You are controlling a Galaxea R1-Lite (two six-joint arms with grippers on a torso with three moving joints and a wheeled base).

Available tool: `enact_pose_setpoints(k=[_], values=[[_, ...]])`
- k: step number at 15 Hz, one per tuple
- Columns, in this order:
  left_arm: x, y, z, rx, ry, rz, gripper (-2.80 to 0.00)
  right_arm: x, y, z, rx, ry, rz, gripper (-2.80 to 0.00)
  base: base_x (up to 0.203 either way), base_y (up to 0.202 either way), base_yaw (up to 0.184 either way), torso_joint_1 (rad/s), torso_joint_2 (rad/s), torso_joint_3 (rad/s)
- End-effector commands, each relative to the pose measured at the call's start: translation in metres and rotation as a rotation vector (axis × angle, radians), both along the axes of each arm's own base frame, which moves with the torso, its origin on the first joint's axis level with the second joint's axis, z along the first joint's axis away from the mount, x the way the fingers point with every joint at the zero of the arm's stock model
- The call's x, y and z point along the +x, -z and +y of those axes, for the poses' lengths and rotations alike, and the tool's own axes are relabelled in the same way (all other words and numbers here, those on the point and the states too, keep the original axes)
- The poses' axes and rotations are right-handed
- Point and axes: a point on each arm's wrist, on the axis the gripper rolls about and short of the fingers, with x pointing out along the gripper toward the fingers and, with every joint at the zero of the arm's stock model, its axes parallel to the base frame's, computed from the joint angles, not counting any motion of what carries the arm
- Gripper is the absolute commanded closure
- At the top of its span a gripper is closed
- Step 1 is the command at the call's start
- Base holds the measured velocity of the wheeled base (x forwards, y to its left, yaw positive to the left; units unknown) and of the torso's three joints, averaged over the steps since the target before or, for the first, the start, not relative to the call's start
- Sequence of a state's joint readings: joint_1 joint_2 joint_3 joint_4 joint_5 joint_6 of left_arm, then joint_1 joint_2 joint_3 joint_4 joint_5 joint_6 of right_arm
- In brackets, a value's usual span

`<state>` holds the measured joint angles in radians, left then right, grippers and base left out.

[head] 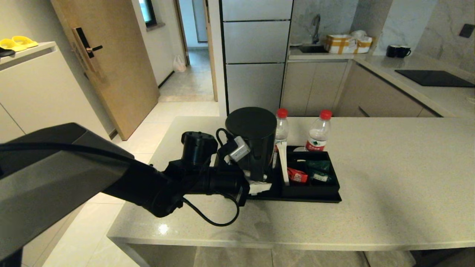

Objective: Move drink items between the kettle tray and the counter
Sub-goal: Return the kettle to its original position

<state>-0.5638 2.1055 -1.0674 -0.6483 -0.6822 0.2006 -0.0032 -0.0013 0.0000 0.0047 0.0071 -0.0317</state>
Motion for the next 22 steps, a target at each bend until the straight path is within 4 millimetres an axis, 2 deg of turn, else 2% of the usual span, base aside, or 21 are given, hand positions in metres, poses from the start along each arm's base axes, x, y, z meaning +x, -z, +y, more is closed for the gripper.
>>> enact_pose_setpoints(k=[1, 4, 5, 12, 16, 18, 22], values=[[0.000, -0.001, -0.004, -0.001, 0.008, -0.004, 0.00, 0.000, 0.000, 0.000, -0.001, -0.001, -0.002, 0.00, 0.000, 0.000, 0.000, 0.000, 0.00, 0.000], [-0.001, 0.000, -0.007, -0.001, 0.013, -0.002, 0.00, 0.000, 0.000, 0.000, -0.001, -0.001, -0.001, 0.00, 0.000, 0.000, 0.000, 0.000, 0.00, 0.000], [-0.001, -0.001, -0.007, -0.003, 0.012, -0.001, -2.80, 0.000, 0.000, 0.000, -0.001, -0.001, -0.002, 0.00, 0.000, 0.000, 0.000, 0.000, 0.00, 0.000], [0.001, -0.010, -0.007, -0.023, 0.010, -0.026, -2.80, 0.000, 0.000, 0.000, -0.001, -0.001, -0.002, 0.00, 0.000, 0.000, 0.000, 0.000, 0.00, 0.000], [-0.005, -0.017, -0.002, -0.027, 0.007, -0.032, -2.80, 0.000, 0.000, 0.000, -0.001, -0.001, -0.001, 0.00, 0.000, 0.000, 0.000, 0.000, 0.00, 0.000], [-0.013, -0.022, 0.006, -0.027, -0.001, -0.033, -2.80, 0.000, 0.000, 0.000, -0.001, -0.001, -0.002, 0.00, 0.000, 0.000, 0.000, 0.000, 0.00, 0.000], [-0.020, -0.028, 0.035, -0.020, -0.057, -0.024, -2.80, 0.000, 0.000, 0.000, -0.001, -0.001, -0.002, 0.00, 0.000, 0.000, 0.000, 0.000, 0.00, 0.000]])
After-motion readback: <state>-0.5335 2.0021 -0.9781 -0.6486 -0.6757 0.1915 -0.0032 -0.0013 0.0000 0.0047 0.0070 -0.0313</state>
